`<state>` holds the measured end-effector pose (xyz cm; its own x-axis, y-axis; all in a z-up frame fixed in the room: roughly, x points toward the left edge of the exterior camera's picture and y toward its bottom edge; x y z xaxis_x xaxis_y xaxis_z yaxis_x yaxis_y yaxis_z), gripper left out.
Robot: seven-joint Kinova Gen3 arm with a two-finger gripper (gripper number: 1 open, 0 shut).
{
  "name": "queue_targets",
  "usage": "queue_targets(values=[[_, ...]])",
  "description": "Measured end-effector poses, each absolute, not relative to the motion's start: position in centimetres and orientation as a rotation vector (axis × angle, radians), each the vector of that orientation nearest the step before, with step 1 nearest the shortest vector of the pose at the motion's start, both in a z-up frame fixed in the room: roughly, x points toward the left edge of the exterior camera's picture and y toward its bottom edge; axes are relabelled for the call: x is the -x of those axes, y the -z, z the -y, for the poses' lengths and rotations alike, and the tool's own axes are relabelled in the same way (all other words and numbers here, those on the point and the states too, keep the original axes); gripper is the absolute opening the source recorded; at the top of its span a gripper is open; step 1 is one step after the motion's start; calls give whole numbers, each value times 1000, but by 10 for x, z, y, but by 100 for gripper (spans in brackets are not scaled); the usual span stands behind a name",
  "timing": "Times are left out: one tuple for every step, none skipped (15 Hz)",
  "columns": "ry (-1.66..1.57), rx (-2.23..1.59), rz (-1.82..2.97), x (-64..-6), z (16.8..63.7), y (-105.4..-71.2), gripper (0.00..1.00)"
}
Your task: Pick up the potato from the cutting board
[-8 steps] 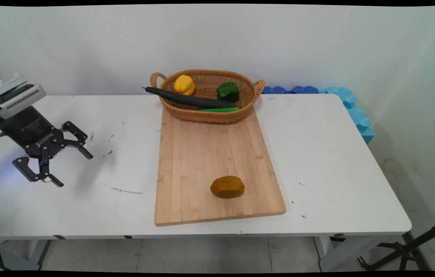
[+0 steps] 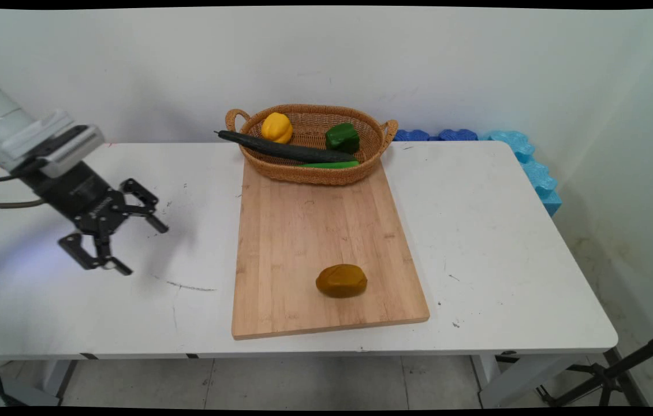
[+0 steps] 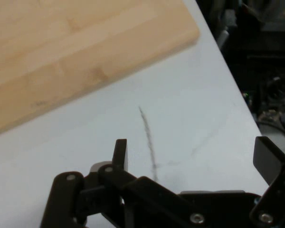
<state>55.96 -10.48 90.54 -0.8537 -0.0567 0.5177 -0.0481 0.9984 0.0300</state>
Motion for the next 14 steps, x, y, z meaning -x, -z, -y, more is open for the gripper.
queue_targets(values=[[11,-96,2595,-548,108,-905,100],[1,-117,2595,-535,112,-904,100],[-7,-138,2593,-524,115,-903,100],[-16,-161,2591,-511,119,-902,100],[-25,-182,2590,-497,122,-901,100],[-31,-203,2588,-485,125,-900,100],[-36,-216,2587,-477,127,-899,100],[-40,-237,2584,-465,130,-897,100],[-45,-264,2581,-452,133,-895,100],[-48,-288,2577,-438,136,-894,100],[-50,-309,2574,-426,139,-892,100],[-51,-333,2569,-413,142,-889,100],[-52,-355,2564,-401,145,-886,100],[-53,-374,2560,-390,148,-884,100]])
